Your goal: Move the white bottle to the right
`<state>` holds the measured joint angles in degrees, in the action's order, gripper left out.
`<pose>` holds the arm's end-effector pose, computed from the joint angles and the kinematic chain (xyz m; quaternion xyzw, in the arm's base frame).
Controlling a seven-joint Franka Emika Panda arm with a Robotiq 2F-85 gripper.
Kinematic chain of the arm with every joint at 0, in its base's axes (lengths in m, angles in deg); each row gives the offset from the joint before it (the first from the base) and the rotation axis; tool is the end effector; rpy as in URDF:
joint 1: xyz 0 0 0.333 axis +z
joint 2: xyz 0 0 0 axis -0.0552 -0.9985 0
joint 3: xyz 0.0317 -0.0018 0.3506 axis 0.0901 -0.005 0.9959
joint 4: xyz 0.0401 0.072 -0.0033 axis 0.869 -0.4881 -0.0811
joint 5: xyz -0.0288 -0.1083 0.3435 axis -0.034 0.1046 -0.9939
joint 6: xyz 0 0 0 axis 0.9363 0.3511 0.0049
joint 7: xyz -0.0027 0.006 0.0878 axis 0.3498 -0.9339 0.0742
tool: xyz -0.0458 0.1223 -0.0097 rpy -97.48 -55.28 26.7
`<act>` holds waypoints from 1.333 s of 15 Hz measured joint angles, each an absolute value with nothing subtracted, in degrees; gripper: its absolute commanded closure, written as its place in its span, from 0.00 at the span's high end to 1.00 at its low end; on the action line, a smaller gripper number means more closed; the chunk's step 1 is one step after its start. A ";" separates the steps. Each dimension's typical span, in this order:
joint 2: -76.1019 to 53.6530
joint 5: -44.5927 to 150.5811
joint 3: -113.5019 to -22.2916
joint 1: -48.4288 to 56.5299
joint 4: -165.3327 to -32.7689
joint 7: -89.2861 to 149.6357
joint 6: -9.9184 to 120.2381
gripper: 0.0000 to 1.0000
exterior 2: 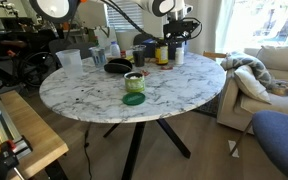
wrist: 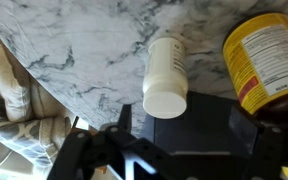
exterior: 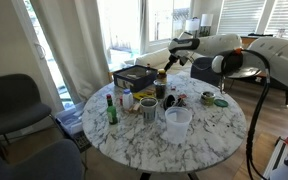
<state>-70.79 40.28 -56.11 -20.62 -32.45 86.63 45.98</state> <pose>0.8013 -0.3019 0.2665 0.9472 0.2044 0.2469 0.0069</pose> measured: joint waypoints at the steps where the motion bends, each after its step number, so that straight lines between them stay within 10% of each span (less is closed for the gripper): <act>1: -70.91 40.28 -56.11 -20.47 -32.48 85.66 46.01 1.00; 9: -73.21 40.29 -56.13 -19.69 -32.50 79.31 53.75 1.00; 20: -74.22 40.29 -55.90 -19.73 -32.49 75.12 55.25 0.26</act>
